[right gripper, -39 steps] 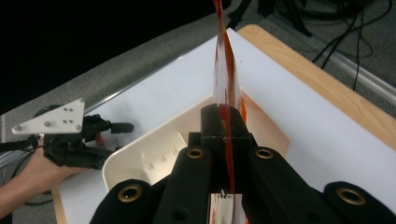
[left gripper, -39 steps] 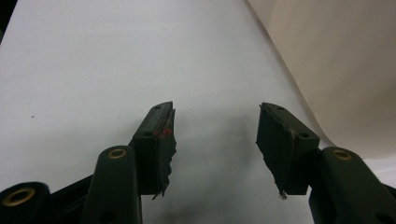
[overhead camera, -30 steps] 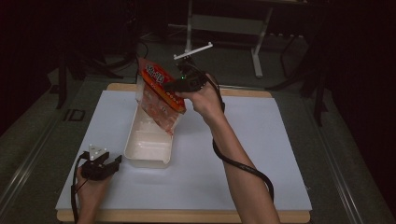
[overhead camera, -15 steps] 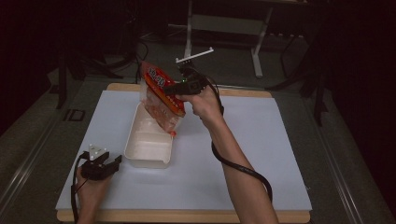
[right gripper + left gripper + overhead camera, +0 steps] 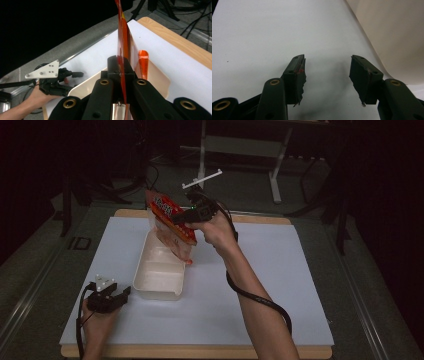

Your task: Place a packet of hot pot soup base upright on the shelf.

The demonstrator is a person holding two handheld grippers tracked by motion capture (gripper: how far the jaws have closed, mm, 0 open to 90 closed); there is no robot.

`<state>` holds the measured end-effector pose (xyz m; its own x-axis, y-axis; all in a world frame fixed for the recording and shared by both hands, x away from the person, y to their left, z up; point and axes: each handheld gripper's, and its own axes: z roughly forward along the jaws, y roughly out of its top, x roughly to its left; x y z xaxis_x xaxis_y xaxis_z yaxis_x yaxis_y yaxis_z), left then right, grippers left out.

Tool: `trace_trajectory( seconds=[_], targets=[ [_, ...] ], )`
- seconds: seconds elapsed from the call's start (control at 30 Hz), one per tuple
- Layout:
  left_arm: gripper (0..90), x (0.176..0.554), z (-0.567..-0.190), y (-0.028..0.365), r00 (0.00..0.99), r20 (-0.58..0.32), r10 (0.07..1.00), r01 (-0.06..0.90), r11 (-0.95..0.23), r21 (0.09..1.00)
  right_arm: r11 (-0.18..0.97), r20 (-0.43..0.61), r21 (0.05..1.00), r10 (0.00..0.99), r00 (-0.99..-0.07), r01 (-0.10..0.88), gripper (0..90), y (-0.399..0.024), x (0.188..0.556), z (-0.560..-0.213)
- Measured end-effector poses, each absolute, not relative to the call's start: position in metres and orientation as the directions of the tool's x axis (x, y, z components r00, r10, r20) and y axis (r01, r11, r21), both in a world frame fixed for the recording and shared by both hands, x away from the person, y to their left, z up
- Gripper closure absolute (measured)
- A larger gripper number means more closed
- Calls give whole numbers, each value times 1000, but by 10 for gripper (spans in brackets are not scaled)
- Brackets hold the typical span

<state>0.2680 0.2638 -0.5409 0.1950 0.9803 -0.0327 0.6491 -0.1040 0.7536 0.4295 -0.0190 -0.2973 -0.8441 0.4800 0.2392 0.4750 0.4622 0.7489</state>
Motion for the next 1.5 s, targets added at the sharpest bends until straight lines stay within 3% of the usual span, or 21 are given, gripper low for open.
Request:
trace_trajectory(
  seconds=[0.27,0.73,0.87,1.0,1.23,1.5],
  targets=[
    [466,267,-540,266,196,-34,980,646,-103,756,411,301,770,440,-846,488,900,-16,433,-304],
    [465,267,-540,265,194,-33,980,648,-103,754,417,345,689,531,-774,593,900,-20,441,-310],
    [465,267,-540,265,197,-34,980,648,-104,754,472,283,647,581,-763,599,900,-13,443,-318],
    [465,267,-540,266,198,-36,980,647,-103,756,464,307,631,587,-749,622,900,-9,448,-327],
    [465,267,-540,265,199,-38,979,647,-102,755,512,246,616,597,-763,599,900,5,447,-324],
    [465,268,-540,266,198,-38,980,647,-101,756,523,245,594,606,-757,611,900,11,453,-334]
  ],
)
